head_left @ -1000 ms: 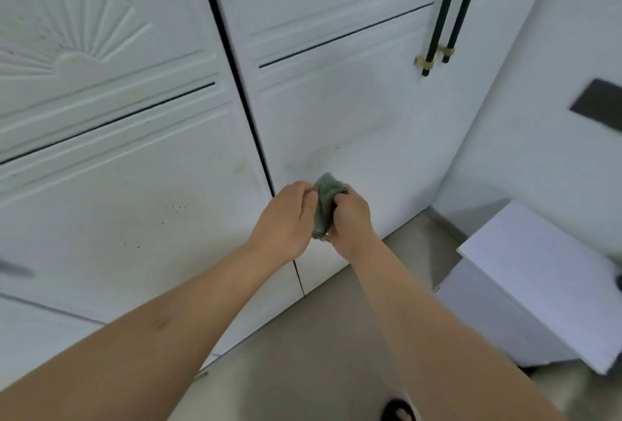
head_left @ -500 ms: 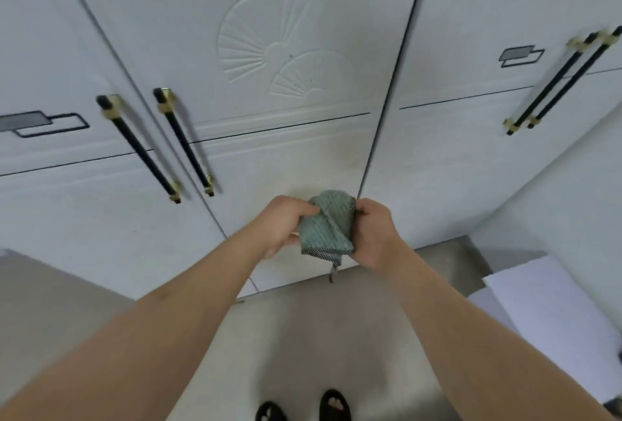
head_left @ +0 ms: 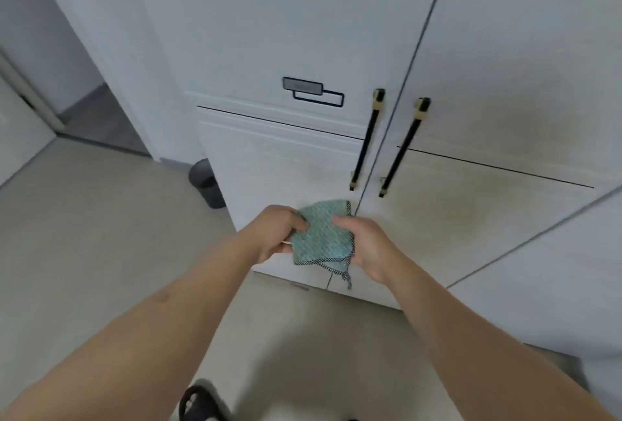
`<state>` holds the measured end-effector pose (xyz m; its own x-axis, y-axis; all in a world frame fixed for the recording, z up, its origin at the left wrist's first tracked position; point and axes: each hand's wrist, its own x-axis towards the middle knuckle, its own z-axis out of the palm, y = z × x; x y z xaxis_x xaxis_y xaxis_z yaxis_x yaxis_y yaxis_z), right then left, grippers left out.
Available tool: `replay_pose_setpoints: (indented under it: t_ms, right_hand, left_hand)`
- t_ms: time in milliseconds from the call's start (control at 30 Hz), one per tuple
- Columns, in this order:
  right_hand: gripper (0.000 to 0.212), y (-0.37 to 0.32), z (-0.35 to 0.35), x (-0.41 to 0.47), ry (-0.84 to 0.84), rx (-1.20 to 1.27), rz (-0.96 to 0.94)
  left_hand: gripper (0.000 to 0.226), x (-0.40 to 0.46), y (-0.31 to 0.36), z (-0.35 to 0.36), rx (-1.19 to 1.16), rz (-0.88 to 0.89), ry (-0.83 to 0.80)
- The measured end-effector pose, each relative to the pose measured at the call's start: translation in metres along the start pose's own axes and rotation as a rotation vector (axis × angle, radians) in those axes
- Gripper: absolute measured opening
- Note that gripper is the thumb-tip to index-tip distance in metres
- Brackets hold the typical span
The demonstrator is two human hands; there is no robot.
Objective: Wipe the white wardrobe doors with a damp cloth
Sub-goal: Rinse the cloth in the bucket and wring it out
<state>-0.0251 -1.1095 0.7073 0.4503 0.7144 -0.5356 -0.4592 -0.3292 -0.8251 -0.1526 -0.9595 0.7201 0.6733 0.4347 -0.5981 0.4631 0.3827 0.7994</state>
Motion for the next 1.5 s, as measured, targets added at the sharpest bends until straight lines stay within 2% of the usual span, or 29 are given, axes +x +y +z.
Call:
replay_pose_setpoints:
  t_ms: [67,133,367,567,733,833,1167,1400,1500]
  right_hand:
    - [0.025,0.002,0.043,0.025,0.018,-0.154,-0.011]
    - [0.021,0.003,0.101,0.056,0.023,-0.208,-0.014]
    - [0.024,0.003,0.297,0.146,-0.075,-0.166,0.054]
    - [0.025,-0.001,0.394,0.217,-0.063,-0.115,0.09]
    - [0.02,-0.012,0.433,0.288,0.018,-0.185,0.065]
    - [0.021,-0.019,0.454,0.347,0.078,-0.207,0.064]
    - [0.017,-0.069,0.509,0.5,0.226,-0.098,0.181]
    - [0.022,-0.065,0.521,0.604,0.432,-0.094,0.278]
    - [0.013,-0.06,0.523,0.641,0.518,-0.043,0.295]
  left_hand:
    - [0.018,-0.003,-0.002,-0.047,0.006,-0.01,0.025]
    - [0.02,-0.002,-0.004,-0.11,0.018,-0.007,0.071]
    - [0.017,-0.011,0.005,-0.326,-0.021,0.0,0.255]
    - [0.02,0.019,0.01,-0.443,-0.112,-0.033,0.422]
    - [0.014,0.072,0.028,-0.498,-0.101,-0.07,0.477]
    - [0.022,0.115,0.047,-0.532,-0.056,-0.098,0.478]
    - [0.024,0.242,0.128,-0.636,0.033,-0.161,0.454]
    - [0.02,0.349,0.152,-0.711,0.172,-0.241,0.317]
    - [0.018,0.402,0.157,-0.736,0.219,-0.245,0.271]
